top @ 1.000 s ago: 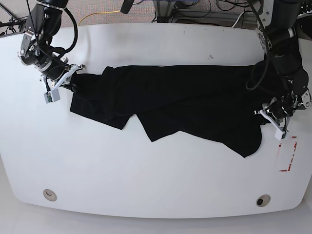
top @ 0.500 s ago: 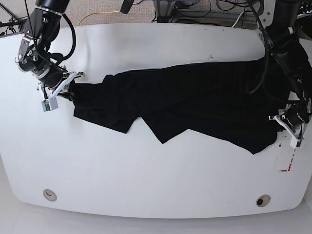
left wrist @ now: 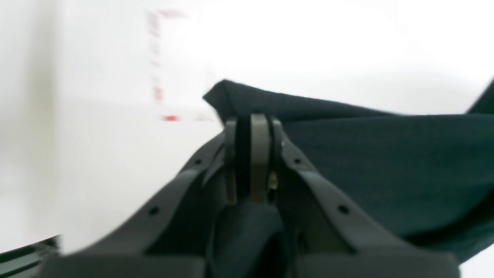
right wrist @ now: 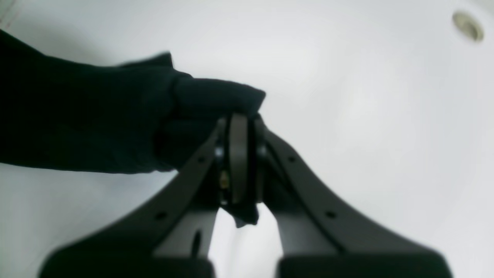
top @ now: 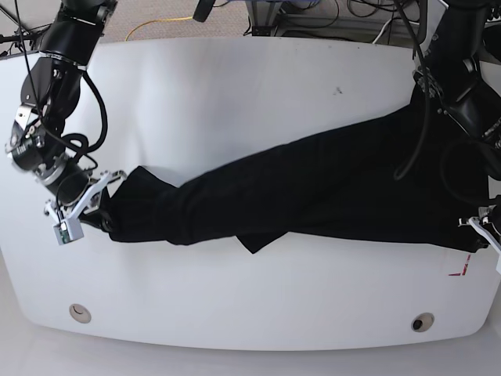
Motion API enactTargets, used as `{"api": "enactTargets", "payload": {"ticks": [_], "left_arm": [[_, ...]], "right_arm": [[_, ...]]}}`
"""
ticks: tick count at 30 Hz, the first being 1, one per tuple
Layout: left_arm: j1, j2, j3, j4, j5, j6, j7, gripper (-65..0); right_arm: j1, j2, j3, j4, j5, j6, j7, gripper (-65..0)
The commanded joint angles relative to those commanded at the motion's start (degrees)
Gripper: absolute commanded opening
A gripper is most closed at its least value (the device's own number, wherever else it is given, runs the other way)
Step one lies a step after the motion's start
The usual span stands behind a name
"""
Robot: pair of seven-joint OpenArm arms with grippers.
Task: Fold the T-shirt properly
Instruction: 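Lift the T-shirt with both grippers and swing it toward the robot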
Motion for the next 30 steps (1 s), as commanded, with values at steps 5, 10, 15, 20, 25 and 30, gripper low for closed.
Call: {"api": "enactTargets", "payload": {"ticks": [5,10,15,20,25,30], "left_arm": [[-6.07,-0.35,-2.37,1.32,0.00,0.00,2.64,-64.7],[-13.36,-0.70,-2.64,1.67,0.00,0.00,5.10,-64.9],[-21.10,-2.73,-2.29,1.67,0.00,0.00,5.98,-64.9],[-30.42,-2.99,-2.11,1.41,0.18,0.04,6.07,-64.9],[-36.75,-5.19,1.05,1.32,0.18,0.04,7.56,-64.9],[-36.48,-4.92,1.23,1.41,0.18,0.04,7.56,-64.9]], "right_arm": [[8.97,4.22,-3.69,-2.90,0.00,0.00,0.00,-65.0],[19.60,9.23,-9.32,-5.27,0.09,0.00,0.00,-65.0],[29.63,12.75,-13.89,-6.59,0.09,0.00,0.00,-65.0],[39.56,16.44,-19.16,-6.77,0.53,0.00,0.00,-65.0],[45.19,17.05,-19.69,-6.77,0.18,0.18,-1.67,-65.0],[45.71,17.05,-19.78,-6.77,0.18,0.44,-2.37,-65.0]]}}
